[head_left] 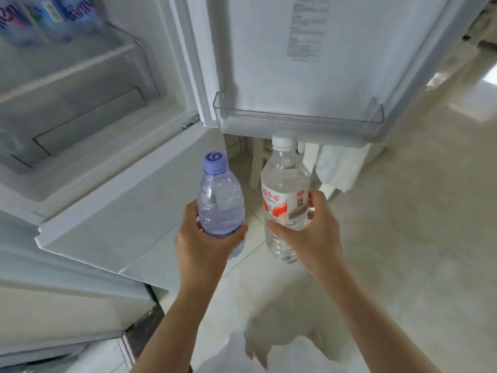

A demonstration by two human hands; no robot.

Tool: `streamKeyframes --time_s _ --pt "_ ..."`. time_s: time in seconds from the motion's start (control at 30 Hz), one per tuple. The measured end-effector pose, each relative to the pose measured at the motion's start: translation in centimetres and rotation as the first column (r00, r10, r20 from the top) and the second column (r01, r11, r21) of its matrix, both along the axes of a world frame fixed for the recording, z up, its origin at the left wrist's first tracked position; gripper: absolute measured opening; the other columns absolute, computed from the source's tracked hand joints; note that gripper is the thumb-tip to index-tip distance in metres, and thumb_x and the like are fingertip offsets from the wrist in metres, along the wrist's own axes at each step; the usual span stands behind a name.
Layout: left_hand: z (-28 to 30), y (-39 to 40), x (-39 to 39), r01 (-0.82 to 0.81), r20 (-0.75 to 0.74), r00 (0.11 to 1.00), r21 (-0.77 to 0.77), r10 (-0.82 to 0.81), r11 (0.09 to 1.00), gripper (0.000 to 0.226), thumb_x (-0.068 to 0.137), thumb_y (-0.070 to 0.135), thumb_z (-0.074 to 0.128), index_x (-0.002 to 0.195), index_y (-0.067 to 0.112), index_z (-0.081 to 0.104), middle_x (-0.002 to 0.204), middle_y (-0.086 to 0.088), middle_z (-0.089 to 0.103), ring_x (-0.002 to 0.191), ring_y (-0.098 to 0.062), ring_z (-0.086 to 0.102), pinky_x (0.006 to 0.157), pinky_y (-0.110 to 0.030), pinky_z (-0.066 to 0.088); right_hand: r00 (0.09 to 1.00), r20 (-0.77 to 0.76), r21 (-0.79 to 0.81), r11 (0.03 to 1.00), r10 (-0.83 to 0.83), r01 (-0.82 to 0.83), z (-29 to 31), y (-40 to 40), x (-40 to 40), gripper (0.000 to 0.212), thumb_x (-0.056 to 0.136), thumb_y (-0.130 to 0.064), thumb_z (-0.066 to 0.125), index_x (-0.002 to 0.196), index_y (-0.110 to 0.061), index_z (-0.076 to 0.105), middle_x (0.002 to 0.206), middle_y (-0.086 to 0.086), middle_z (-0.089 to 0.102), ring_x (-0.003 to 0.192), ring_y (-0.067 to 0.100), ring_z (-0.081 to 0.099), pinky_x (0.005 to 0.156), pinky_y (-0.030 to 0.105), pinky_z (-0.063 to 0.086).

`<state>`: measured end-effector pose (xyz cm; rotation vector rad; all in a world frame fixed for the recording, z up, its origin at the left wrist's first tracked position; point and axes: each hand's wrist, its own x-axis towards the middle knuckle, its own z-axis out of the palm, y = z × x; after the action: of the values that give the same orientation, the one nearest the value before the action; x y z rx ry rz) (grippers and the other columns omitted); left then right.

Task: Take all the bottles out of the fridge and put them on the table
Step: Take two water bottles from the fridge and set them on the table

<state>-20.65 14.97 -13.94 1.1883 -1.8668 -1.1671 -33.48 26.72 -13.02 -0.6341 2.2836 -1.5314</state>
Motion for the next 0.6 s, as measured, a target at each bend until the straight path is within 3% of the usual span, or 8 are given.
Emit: streamKeyframes --time_s 0.2,0.37,0.6 --pt "-1.9 8.4 -5.3 0.174 0.032 0.983 0.104 -0.178 0.979 0.065 0.052 0.022 0.092 0.106 0.023 0.055 0.087 0.013 0.064 0.08 -0.011 0.064 0.064 -0.02 0.047 0.979 0.027 0.084 0.976 -0.203 0.2 -1.6 9.8 -3.2 0.061 0.059 -0.028 0.088 0.105 -0.03 0.048 0.097 -0.016 0.059 0.085 -0.01 0.055 0.063 0.002 0.041" --pt "-3.2 16.4 -10.9 0.276 0.019 0.958 0.196 -0.285 0.941 0.061 0.053 0.021 0.091 0.104 0.024 0.057 0.088 0.01 0.066 0.078 -0.008 0.064 0.062 -0.019 0.047 0.955 0.025 0.14 0.947 -0.294 0.288 -2.5 18.7 -7.1 0.066 0.06 -0.028 0.089 0.112 -0.025 0.049 0.104 -0.008 0.061 0.09 0.007 0.059 0.069 0.007 0.042" --pt "-5.0 27.5 -19.9 0.387 0.004 0.917 0.239 -0.399 0.891 0.061 0.053 0.025 0.09 0.106 0.025 0.059 0.087 0.01 0.068 0.077 -0.007 0.065 0.062 -0.017 0.05 0.93 0.034 0.202 0.913 -0.367 0.353 -3.8 30.6 -13.8 0.069 0.06 -0.023 0.089 0.116 -0.02 0.051 0.109 -0.002 0.063 0.096 0.017 0.06 0.076 0.01 0.044"
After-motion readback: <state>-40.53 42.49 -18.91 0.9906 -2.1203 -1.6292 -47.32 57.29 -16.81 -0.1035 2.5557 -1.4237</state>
